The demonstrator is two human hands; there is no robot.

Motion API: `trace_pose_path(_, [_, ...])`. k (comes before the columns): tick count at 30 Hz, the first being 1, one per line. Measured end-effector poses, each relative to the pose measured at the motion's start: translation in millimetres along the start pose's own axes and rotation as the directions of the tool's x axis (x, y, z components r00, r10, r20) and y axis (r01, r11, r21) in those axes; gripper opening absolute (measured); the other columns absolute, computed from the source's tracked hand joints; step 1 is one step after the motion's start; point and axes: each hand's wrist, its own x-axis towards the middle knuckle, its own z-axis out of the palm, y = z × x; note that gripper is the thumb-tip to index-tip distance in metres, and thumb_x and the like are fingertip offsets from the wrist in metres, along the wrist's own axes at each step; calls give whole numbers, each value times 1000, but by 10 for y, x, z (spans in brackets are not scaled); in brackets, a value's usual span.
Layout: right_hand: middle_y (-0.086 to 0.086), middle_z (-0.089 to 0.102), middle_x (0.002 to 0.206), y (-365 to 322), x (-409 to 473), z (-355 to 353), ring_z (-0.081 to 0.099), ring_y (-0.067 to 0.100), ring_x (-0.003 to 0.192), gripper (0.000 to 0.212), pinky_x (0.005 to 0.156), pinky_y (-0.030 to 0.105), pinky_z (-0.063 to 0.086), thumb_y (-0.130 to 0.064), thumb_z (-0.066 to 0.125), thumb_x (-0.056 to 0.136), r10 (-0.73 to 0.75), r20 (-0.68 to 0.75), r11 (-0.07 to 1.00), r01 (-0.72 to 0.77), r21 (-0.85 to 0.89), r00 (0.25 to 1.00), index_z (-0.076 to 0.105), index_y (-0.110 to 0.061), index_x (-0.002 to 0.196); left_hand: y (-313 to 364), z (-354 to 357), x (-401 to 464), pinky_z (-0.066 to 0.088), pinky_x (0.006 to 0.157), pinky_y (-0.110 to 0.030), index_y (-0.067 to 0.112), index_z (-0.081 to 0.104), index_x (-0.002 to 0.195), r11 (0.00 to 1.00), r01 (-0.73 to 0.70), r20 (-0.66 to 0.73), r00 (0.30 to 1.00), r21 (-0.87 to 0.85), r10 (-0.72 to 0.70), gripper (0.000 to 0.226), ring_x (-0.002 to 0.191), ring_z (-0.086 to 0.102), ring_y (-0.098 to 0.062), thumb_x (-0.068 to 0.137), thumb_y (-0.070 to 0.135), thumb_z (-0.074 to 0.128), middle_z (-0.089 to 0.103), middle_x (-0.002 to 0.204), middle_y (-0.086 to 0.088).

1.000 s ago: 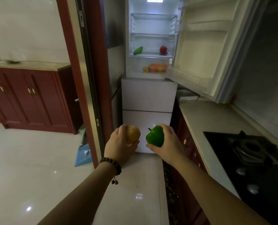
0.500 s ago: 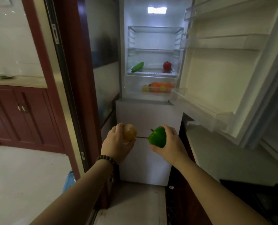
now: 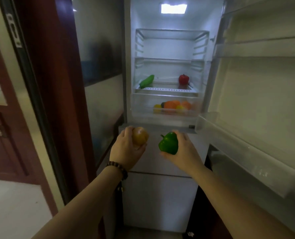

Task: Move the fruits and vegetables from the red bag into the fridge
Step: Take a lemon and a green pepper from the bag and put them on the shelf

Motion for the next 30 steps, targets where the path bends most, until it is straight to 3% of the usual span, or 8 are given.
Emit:
trace_pose_path(10, [4,41,132,30,1833,90,45,20,115,83,88,26,39,-41,82,66,-43,-200,999,36,-41,979,38,-18,133,-327,333,1868,46,83,-34,17,39,127,980,-107,-25,994,-171,104,63,101,53,-22,77,31,74,47,126,-9])
trace_pose_path(13, [2,45,128,183,2246,67,46,20,114,83,90,32,43,-50,79,65,-11,-235,998,-5,-68,972,38,-23,131,-296,490,2279,43,85,-30,16,37,129,970,-137,-9,990,-202,138,64,98,45,-15,77,26,74,37,131,-8])
trace_pose_path(16, [3,46,128,359,2660,25,47,19,113,87,98,38,44,-49,81,63,32,-272,999,-40,-24,962,38,-23,134,-321,719,2718,44,86,-31,15,38,128,956,-177,-9,984,-232,180,65,100,46,-17,75,23,75,35,130,-11])
trace_pose_path(23, [11,45,124,755,3712,-123,47,26,113,83,98,41,44,-43,82,63,100,-329,991,-125,-56,939,39,-27,133,-344,1302,3727,45,88,-34,18,41,129,934,-321,13,945,-156,327,67,107,47,-22,73,24,76,44,126,-8])
trace_pose_path(26, [7,44,124,981,4288,-145,45,25,115,79,97,34,40,-36,82,66,68,-336,993,-96,-67,939,41,-23,131,-314,1554,4276,45,90,-37,17,45,127,913,-405,37,913,-53,407,66,107,48,-23,70,26,76,52,121,-7])
trace_pose_path(30, [7,43,124,1267,5032,-156,45,22,111,76,88,29,38,-31,81,68,153,-296,987,-161,-1,943,41,-18,132,-243,1931,4989,46,92,-40,21,38,129,949,-314,169,935,-21,313,67,107,47,-24,72,22,73,46,123,-7])
